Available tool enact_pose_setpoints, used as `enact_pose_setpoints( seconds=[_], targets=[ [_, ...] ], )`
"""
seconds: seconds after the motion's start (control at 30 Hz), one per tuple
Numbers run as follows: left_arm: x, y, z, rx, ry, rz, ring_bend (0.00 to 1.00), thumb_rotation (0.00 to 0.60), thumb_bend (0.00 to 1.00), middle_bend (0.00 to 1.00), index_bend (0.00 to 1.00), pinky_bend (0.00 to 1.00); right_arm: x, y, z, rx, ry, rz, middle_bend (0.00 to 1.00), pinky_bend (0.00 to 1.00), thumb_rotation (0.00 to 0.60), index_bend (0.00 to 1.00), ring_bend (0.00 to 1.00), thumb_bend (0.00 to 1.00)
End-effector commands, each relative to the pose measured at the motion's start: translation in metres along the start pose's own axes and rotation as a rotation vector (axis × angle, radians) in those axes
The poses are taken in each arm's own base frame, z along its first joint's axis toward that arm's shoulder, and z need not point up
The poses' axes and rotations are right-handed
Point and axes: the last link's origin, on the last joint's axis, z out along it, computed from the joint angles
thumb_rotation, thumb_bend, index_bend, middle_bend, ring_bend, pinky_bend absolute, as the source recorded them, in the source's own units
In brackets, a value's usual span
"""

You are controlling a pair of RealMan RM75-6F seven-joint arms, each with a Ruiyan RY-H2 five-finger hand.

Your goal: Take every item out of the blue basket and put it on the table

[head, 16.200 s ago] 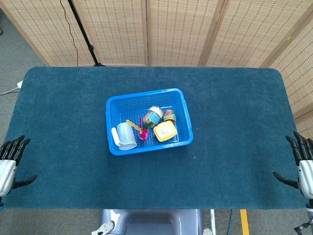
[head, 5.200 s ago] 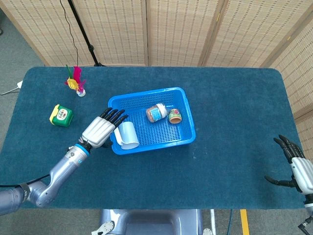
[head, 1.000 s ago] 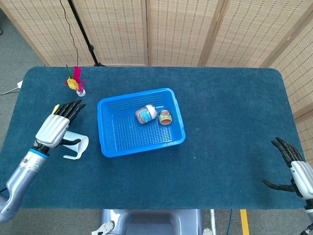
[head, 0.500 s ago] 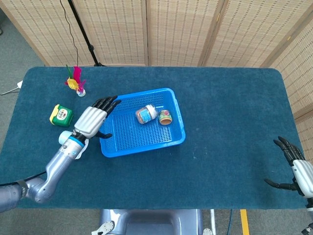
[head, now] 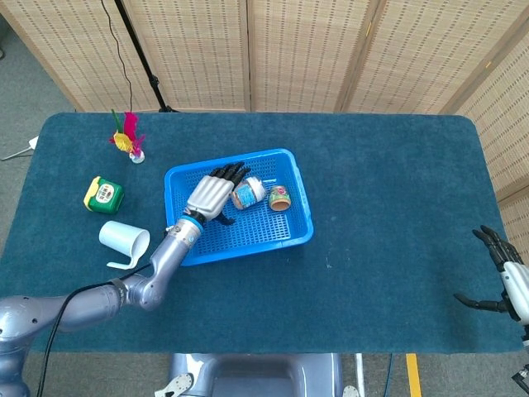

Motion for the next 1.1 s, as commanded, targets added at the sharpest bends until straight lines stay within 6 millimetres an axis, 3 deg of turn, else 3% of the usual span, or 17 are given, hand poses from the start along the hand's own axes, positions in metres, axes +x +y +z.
enact_pose_setpoints(
  seconds=[0.03, 0.6, 0.7, 0.8, 0.87, 1.0, 1.1],
  targets=[
    [-0.014, 0.011, 0.011, 0.004, -0.033, 0.001, 0.00, 0.600, 0.03, 0.00, 0.00, 0.13, 0.001, 0.001, 0.001, -0.006, 0.001, 0.004, 0.00, 0.00, 0.600, 0.00, 0.00, 0.00],
    [-0.031, 0.015, 0.027, 0.021, -0.036, -0.015, 0.00, 0.600, 0.10, 0.00, 0.00, 0.15, 0.002, 0.005, 0.004, -0.024, 0.003, 0.010, 0.00, 0.00, 0.600, 0.00, 0.00, 0.00],
    [-0.032, 0.017, 0.031, 0.026, -0.029, -0.013, 0.00, 0.600, 0.16, 0.00, 0.00, 0.21, 0.002, 0.006, 0.005, -0.028, 0.004, 0.010, 0.00, 0.00, 0.600, 0.00, 0.00, 0.00],
    [-0.034, 0.021, 0.035, 0.030, -0.021, -0.017, 0.01, 0.600, 0.24, 0.00, 0.01, 0.35, 0.002, 0.007, 0.006, -0.033, 0.002, 0.011, 0.00, 0.00, 0.600, 0.00, 0.00, 0.00],
    [-0.035, 0.024, 0.038, 0.036, -0.006, -0.015, 0.08, 0.600, 0.29, 0.00, 0.07, 0.43, 0.002, 0.008, 0.006, -0.036, 0.002, 0.010, 0.00, 0.00, 0.600, 0.00, 0.00, 0.00],
    [-0.036, 0.028, 0.042, 0.052, 0.024, 0.000, 0.18, 0.600, 0.33, 0.05, 0.21, 0.51, 0.003, 0.009, 0.007, -0.039, 0.004, 0.012, 0.00, 0.00, 0.600, 0.00, 0.00, 0.00],
    [-0.037, 0.030, 0.044, 0.064, 0.039, 0.010, 0.26, 0.600, 0.36, 0.16, 0.33, 0.55, 0.003, 0.009, 0.007, -0.038, 0.004, 0.011, 0.00, 0.00, 0.600, 0.00, 0.00, 0.00]
  ],
)
